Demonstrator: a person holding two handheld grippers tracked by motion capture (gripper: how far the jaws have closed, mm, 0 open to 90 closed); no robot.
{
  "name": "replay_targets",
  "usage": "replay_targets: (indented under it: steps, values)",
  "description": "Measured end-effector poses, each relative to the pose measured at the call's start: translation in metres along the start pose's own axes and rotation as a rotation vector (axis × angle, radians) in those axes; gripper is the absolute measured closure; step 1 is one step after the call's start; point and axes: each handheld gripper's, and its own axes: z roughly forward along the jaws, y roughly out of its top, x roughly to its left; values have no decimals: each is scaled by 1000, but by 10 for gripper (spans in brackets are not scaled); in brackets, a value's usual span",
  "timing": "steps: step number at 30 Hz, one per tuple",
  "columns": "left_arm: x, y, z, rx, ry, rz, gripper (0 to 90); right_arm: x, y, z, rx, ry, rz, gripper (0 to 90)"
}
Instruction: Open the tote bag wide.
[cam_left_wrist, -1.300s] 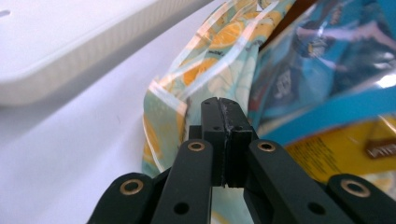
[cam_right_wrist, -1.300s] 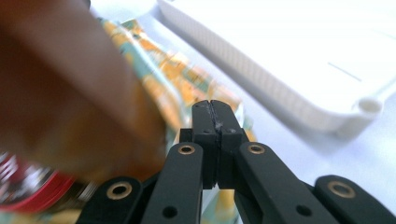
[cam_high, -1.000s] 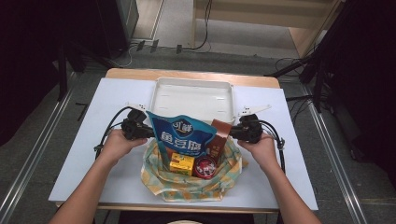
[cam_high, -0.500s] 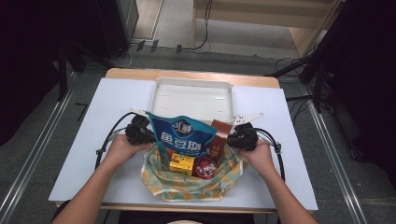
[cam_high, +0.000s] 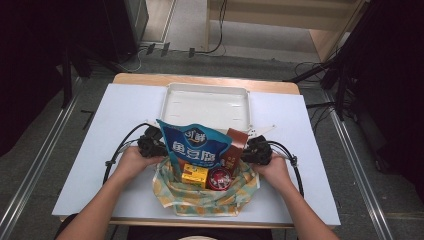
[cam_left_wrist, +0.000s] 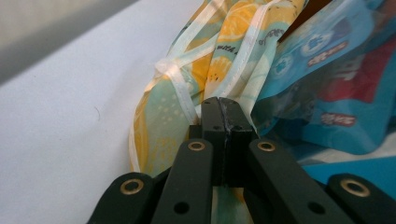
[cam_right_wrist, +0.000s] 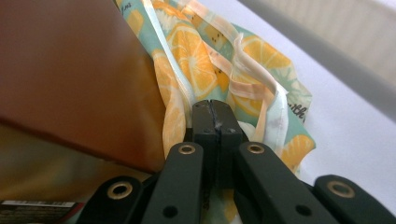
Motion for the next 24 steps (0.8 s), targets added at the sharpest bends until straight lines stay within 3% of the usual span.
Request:
replay_targets:
  steps: [4,8,15,17,20,24]
  values:
    - [1,-2,2,13,12,7,900,-1,-1,3,8,-6,-3,900]
    - [6,-6,0,9,-6,-14,900,-1,-2,3,9,-20,-11,900]
    - [6,-5,-3,20,-12,-7,896,-1,0,1,21,-18,-1,900]
    - [4,-3,-10,0,-2,15,896,0,1,-2,12,-20,-10,888]
    - [3,-2,-19,-11,21,9,890,1,4,-10,-10,-30,-10,880]
    - [3,-1,-26,-17,22,10,874,2,8,-19,-49,-32,-6,867]
